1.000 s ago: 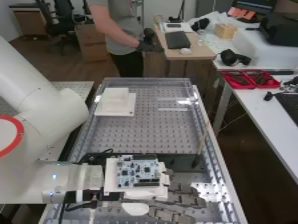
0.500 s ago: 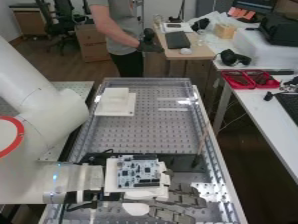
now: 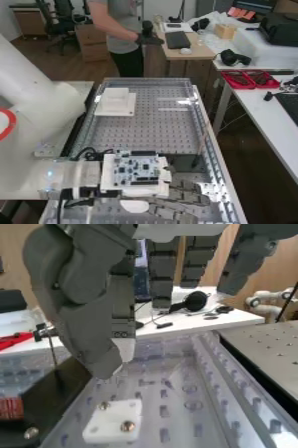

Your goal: Grab the paper clip and place it in the clear container

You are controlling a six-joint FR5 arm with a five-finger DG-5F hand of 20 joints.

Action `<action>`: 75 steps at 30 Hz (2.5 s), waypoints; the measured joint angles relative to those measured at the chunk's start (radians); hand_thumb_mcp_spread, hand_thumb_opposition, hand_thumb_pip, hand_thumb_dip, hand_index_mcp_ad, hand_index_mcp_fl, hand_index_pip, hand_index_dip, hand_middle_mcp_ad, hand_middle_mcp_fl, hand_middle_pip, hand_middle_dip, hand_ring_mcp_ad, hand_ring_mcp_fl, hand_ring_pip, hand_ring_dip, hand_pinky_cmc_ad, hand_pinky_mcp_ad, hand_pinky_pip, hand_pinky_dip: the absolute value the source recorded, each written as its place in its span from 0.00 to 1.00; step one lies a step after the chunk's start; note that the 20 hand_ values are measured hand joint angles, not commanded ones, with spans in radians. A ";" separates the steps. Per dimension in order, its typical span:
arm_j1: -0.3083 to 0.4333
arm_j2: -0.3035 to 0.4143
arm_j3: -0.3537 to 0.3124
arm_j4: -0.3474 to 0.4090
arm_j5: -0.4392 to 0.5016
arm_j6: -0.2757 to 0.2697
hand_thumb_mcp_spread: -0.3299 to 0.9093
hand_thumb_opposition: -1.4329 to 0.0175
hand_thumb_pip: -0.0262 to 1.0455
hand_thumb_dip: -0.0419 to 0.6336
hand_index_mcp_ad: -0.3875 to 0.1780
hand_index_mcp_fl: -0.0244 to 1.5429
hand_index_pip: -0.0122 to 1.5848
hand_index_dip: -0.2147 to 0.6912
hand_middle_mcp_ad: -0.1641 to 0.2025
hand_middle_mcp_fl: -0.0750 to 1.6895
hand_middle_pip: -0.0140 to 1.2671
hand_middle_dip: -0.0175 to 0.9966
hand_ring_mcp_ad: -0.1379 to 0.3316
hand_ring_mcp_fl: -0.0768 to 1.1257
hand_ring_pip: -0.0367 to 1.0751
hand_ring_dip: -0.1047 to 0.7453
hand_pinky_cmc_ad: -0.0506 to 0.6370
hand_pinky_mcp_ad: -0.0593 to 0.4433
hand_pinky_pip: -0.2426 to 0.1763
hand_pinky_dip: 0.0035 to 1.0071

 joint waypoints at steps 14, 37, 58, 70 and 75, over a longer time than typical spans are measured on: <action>0.077 0.209 -0.230 0.150 0.122 0.110 0.64 0.35 0.59 0.43 0.40 0.39 0.92 0.33 0.65 0.19 0.11 0.24 0.51 0.08 0.13 0.24 0.51 0.62 0.55 0.19; 0.405 0.487 -0.522 0.293 0.436 0.152 0.65 0.34 0.58 0.43 0.40 0.41 0.90 0.33 0.65 0.20 0.11 0.24 0.51 0.08 0.13 0.24 0.51 0.64 0.58 0.19; 0.567 0.475 -0.514 0.348 0.472 0.219 0.65 0.33 0.58 0.44 0.40 0.43 0.88 0.33 0.65 0.21 0.11 0.24 0.51 0.08 0.13 0.24 0.51 0.64 0.58 0.19; 0.624 0.383 -0.422 0.297 0.430 0.224 0.65 0.33 0.58 0.44 0.40 0.43 0.88 0.33 0.65 0.21 0.11 0.24 0.51 0.08 0.13 0.24 0.51 0.65 0.58 0.19; 0.645 0.328 -0.365 0.243 0.420 0.214 0.65 0.33 0.58 0.44 0.40 0.43 0.88 0.33 0.65 0.22 0.10 0.24 0.51 0.08 0.13 0.24 0.51 0.64 0.58 0.19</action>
